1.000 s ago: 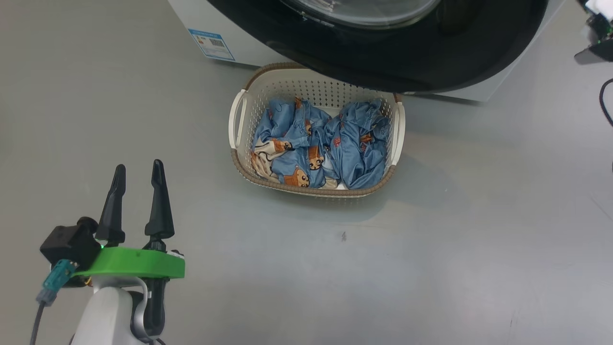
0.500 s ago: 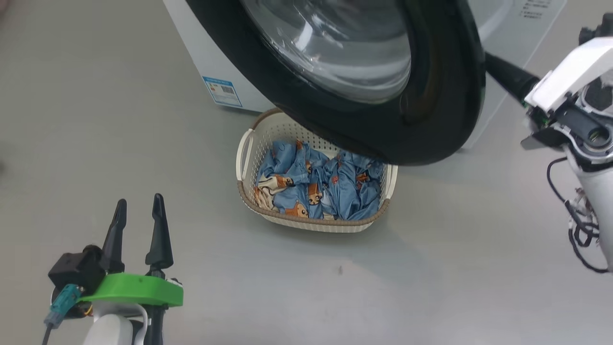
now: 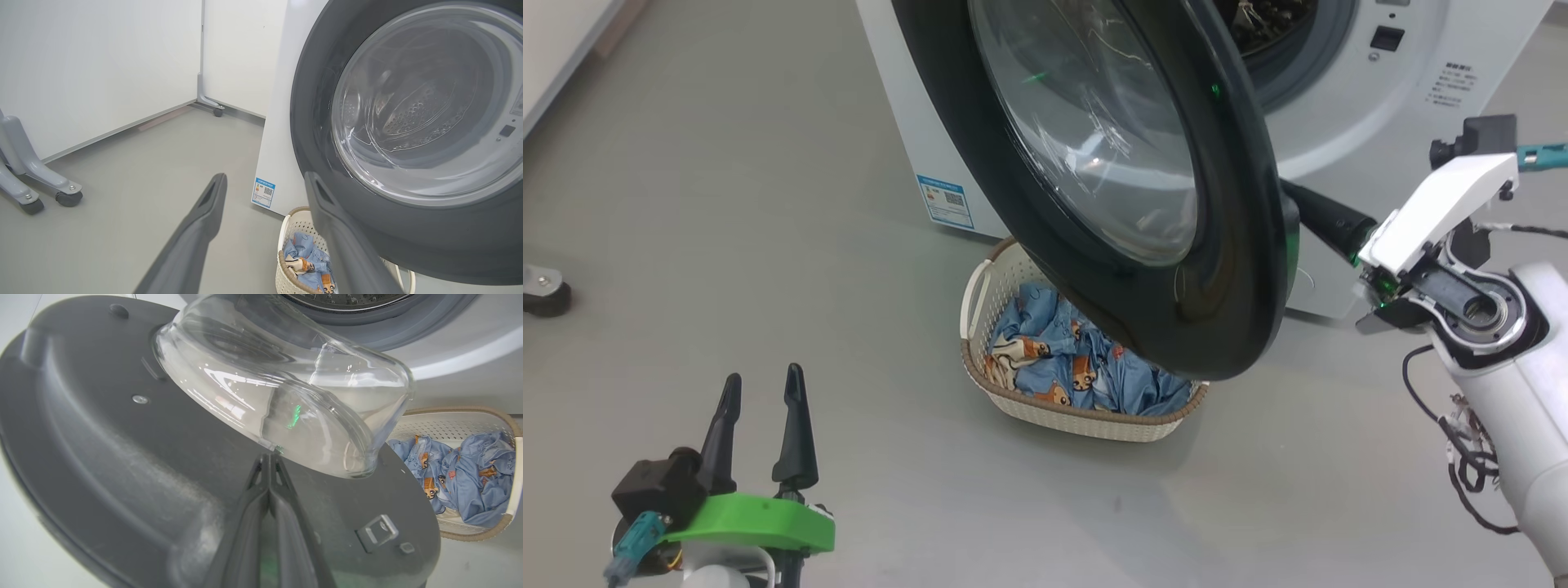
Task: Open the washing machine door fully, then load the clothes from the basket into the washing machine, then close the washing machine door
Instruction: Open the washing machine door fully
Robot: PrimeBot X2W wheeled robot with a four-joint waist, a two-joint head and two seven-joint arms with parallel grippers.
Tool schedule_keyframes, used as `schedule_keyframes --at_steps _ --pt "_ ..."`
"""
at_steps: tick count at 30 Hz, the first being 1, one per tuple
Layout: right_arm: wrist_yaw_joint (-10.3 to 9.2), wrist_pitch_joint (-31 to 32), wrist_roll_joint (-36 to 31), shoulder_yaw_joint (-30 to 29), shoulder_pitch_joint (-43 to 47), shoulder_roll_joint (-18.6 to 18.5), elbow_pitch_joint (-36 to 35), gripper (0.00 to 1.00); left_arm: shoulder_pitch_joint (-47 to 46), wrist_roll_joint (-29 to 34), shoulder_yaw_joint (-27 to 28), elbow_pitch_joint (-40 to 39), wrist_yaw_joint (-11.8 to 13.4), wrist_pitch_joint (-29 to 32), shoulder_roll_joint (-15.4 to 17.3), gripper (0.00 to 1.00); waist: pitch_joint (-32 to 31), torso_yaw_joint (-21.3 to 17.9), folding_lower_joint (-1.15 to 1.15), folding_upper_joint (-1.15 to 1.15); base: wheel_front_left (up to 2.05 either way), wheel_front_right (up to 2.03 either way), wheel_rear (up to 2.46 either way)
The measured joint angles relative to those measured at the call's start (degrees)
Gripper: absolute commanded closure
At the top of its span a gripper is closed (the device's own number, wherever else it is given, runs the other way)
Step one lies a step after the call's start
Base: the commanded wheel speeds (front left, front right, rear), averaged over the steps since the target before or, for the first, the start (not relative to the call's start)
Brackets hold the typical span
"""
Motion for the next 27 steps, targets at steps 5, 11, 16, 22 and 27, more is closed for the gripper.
schedule_keyframes --at_steps 5,11,16,22,27 --pt "0.0 0.0 0.46 0.33 2.63 0.41 -2.0 1.0 0.64 0.41 -0.08 0.23 0.0 0.0 0.09 0.0 -1.52 1.43 0.0 0.0 0.0 0.0 0.0" --pt "0.0 -0.01 1.02 0.79 5.14 0.88 -3.99 1.0 1.54 0.42 -0.08 0.27 0.0 0.0 0.27 0.0 -2.63 3.56 0.0 0.0 0.0 0.0 0.0" --pt "0.0 0.11 1.49 1.92 6.52 1.49 -5.28 1.0 1.76 0.42 -0.03 0.41 0.0 0.0 0.48 0.0 -3.26 5.25 0.0 0.0 0.0 0.0 0.0" --pt "0.0 0.6 1.51 2.94 6.81 2.24 -6.39 1.0 1.9 0.42 0.15 0.38 0.0 0.0 0.59 0.0 -3.71 6.55 0.0 0.0 0.0 0.0 0.0" --pt "0.01 1.02 1.6 3.8 7.54 3.53 -7.11 1.0 2.81 0.42 0.92 0.3 0.0 0.0 0.73 0.0 -4.02 7.05 0.0 0.0 0.0 0.0 0.0"
